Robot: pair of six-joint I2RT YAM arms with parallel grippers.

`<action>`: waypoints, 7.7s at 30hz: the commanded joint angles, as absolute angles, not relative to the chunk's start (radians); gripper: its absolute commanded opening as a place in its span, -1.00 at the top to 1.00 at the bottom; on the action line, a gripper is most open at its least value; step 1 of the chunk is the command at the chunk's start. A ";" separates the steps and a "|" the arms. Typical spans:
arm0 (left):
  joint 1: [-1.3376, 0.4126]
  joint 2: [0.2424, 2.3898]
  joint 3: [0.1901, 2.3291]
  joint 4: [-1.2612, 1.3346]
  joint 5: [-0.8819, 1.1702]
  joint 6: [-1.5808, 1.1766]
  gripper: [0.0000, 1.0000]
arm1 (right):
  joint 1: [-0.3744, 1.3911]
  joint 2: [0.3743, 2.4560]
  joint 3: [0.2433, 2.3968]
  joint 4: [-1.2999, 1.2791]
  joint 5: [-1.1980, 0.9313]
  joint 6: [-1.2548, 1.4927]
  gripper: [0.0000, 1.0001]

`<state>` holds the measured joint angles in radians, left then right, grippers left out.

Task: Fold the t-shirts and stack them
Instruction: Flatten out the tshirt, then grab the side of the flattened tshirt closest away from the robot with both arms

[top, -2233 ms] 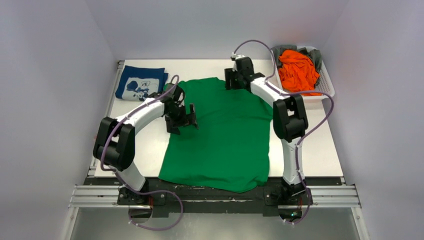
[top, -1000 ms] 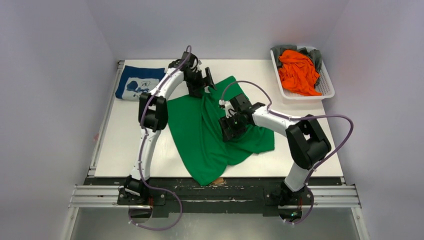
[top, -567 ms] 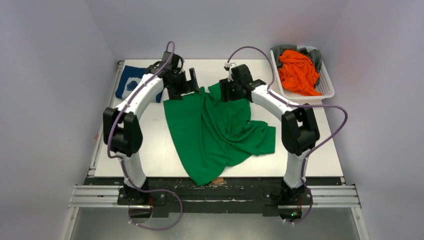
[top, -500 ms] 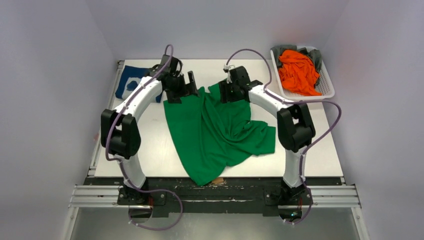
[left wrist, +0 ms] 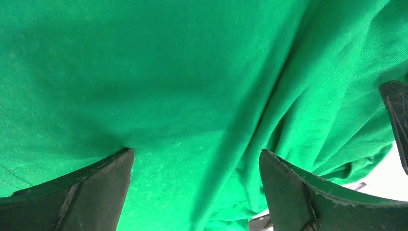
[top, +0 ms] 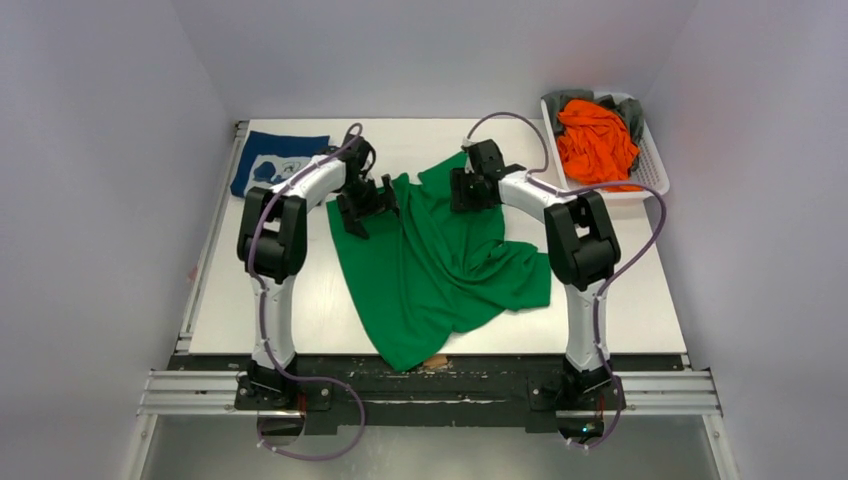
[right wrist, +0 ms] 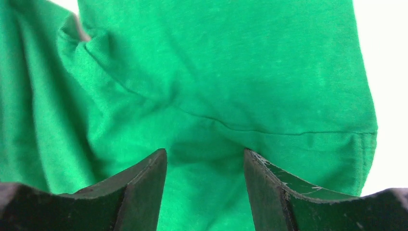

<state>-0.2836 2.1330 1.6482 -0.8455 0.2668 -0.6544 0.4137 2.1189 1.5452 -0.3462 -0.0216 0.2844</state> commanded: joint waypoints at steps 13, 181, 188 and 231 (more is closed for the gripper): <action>-0.165 2.566 2.292 -0.926 0.528 -0.714 -1.00 | 0.145 2.137 1.555 -0.363 0.098 0.390 -0.15; -0.352 1.514 0.849 -0.874 -0.119 -1.024 0.28 | 0.170 1.517 1.098 -0.152 0.119 0.469 -0.30; -0.362 1.568 0.912 -0.846 -0.117 -1.004 0.36 | 0.169 1.496 1.093 -0.159 0.136 0.454 -0.30; -0.359 1.385 0.887 -1.022 -0.139 -0.907 1.00 | 0.188 1.116 0.722 -0.922 0.151 0.791 -0.01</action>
<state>-0.3561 1.4078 0.8852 -1.0290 -0.1421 -0.9417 0.1772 1.1992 0.7547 -0.8360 0.1387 0.6819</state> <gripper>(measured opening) 0.017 0.525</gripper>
